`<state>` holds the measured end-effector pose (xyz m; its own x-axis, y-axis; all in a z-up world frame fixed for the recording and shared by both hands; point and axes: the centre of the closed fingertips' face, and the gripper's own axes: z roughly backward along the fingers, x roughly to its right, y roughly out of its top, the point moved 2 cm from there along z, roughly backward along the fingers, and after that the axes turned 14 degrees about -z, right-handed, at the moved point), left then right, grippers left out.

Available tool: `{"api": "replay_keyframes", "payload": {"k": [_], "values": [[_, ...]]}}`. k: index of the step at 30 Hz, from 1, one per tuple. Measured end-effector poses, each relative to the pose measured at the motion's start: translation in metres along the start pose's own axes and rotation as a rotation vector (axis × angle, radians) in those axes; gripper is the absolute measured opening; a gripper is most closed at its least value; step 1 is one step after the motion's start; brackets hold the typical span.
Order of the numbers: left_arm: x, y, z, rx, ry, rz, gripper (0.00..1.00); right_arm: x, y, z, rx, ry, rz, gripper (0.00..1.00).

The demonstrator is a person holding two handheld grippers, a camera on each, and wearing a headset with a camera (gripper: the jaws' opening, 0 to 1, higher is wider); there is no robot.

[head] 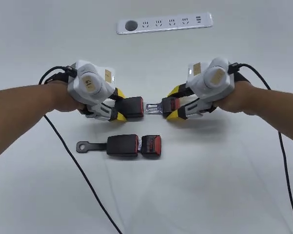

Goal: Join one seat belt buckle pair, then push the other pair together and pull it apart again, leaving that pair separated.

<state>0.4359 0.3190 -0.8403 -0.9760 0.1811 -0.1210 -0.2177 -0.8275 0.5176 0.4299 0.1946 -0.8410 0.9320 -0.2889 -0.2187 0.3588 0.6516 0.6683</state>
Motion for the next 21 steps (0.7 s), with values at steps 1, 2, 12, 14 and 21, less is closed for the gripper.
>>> {"api": "replay_keyframes", "payload": {"k": [1, 2, 12, 14, 21], "values": [[0.000, 0.000, 0.000, 0.000, -0.001, -0.002, 0.33, 0.001, -0.001, 0.002, 0.000, -0.001, -0.001, 0.36], [0.000, 0.000, 0.000, 0.001, -0.001, -0.003, 0.33, 0.001, -0.003, 0.005, 0.001, -0.001, 0.001, 0.36], [0.000, 0.000, 0.000, -0.002, -0.003, -0.006, 0.33, 0.004, -0.019, 0.024, -0.005, -0.005, -0.007, 0.36], [0.000, -0.001, 0.000, -0.001, -0.003, -0.005, 0.33, 0.005, -0.022, 0.027, -0.005, -0.008, -0.010, 0.36], [0.000, 0.000, 0.000, -0.008, -0.007, -0.010, 0.33, 0.005, -0.032, 0.036, -0.011, -0.013, -0.011, 0.36]]}}
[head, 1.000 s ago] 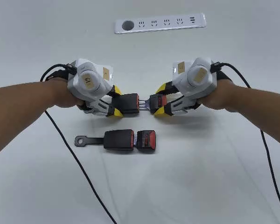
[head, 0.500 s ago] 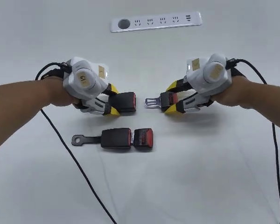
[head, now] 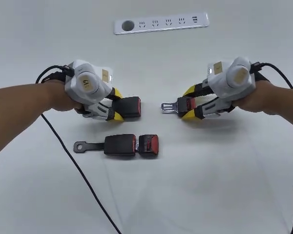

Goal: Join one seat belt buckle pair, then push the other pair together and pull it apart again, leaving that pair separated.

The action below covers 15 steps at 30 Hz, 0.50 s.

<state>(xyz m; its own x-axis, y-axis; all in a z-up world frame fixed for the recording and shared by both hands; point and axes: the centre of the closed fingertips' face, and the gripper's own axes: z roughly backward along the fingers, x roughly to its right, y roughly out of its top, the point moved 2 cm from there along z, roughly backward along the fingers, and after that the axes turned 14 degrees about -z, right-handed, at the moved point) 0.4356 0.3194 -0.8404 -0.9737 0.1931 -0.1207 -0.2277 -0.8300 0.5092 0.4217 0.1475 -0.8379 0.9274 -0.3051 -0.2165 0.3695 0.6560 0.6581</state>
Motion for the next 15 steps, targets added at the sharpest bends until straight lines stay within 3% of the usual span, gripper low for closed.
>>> {"api": "replay_keyframes", "payload": {"k": [15], "values": [[0.000, 0.000, 0.000, -0.003, -0.001, 0.004, 0.33, 0.009, -0.025, 0.026, -0.027, -0.028, -0.025, 0.36]]}}
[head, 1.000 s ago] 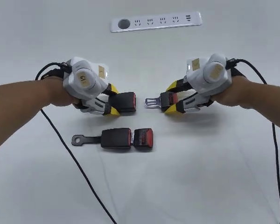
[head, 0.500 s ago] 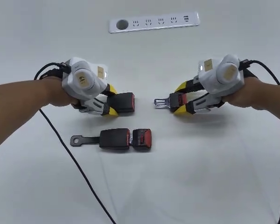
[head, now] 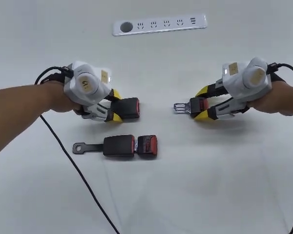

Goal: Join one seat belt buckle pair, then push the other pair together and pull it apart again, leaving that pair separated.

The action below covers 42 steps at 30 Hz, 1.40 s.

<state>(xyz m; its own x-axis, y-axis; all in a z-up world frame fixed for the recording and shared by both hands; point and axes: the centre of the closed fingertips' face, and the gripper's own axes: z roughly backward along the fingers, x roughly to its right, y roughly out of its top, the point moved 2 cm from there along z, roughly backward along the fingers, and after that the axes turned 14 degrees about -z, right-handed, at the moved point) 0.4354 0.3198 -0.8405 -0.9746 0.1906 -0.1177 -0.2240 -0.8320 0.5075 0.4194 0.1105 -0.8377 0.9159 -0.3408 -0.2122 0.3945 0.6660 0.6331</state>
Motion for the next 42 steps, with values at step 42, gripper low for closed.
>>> {"api": "replay_keyframes", "payload": {"k": [42], "values": [[0.001, 0.011, 0.012, 0.069, 0.087, 0.121, 0.56, 0.025, 0.012, 0.024, 0.077, -0.201, -0.073, 0.67]]}}
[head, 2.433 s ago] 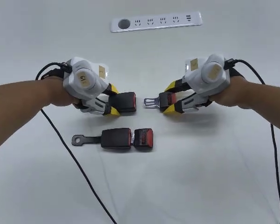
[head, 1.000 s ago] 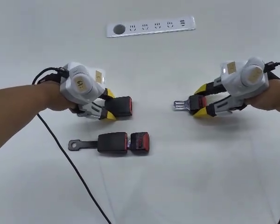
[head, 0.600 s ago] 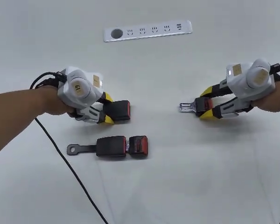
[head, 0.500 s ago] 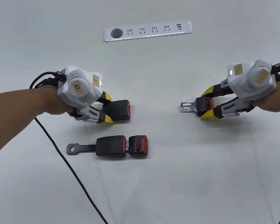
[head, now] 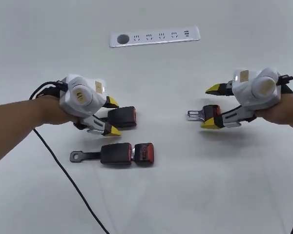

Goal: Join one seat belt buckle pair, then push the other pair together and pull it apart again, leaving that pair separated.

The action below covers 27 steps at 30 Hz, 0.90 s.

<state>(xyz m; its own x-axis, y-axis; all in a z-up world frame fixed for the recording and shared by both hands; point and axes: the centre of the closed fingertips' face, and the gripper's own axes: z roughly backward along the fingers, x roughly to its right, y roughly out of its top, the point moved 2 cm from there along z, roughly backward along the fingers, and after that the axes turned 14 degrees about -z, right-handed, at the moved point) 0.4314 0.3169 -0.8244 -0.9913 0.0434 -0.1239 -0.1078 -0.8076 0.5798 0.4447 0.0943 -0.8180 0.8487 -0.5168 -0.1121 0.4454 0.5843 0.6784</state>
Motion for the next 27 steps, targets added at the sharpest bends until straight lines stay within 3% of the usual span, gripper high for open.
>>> {"api": "replay_keyframes", "payload": {"k": [1, 4, 7, 10, 12, 16, 19, 21, 27], "values": [[-0.002, 0.004, 0.004, 0.029, 0.019, 0.050, 0.60, 0.000, 0.004, 0.001, 0.028, -0.029, -0.042, 0.67], [-0.011, 0.010, 0.016, 0.079, 0.099, 0.100, 0.70, 0.000, 0.016, 0.007, 0.108, -0.106, -0.084, 0.68], [-0.014, 0.009, 0.029, 0.105, 0.168, 0.169, 0.78, -0.005, 0.023, 0.012, 0.170, -0.161, -0.152, 0.74], [-0.010, 0.010, 0.042, 0.138, 0.215, 0.215, 0.82, -0.015, 0.025, 0.019, 0.198, -0.198, -0.141, 0.78], [-0.008, 0.013, 0.052, 0.173, 0.266, 0.246, 0.82, -0.021, 0.025, 0.025, 0.230, -0.246, -0.197, 0.82], [0.006, 0.013, 0.069, 0.213, 0.328, 0.368, 0.87, -0.032, 0.027, 0.031, 0.265, -0.296, -0.244, 0.87], [0.017, 0.013, 0.080, 0.253, 0.373, 0.414, 0.87, -0.043, 0.032, 0.037, 0.304, -0.330, -0.279, 0.88], [0.026, 0.010, 0.086, 0.250, 0.392, 0.428, 0.88, -0.052, 0.033, 0.039, 0.313, -0.337, -0.300, 0.88], [0.044, 0.007, 0.109, 0.296, 0.494, 0.517, 0.97, -0.065, 0.036, 0.043, 0.345, -0.355, -0.297, 0.90]]}}
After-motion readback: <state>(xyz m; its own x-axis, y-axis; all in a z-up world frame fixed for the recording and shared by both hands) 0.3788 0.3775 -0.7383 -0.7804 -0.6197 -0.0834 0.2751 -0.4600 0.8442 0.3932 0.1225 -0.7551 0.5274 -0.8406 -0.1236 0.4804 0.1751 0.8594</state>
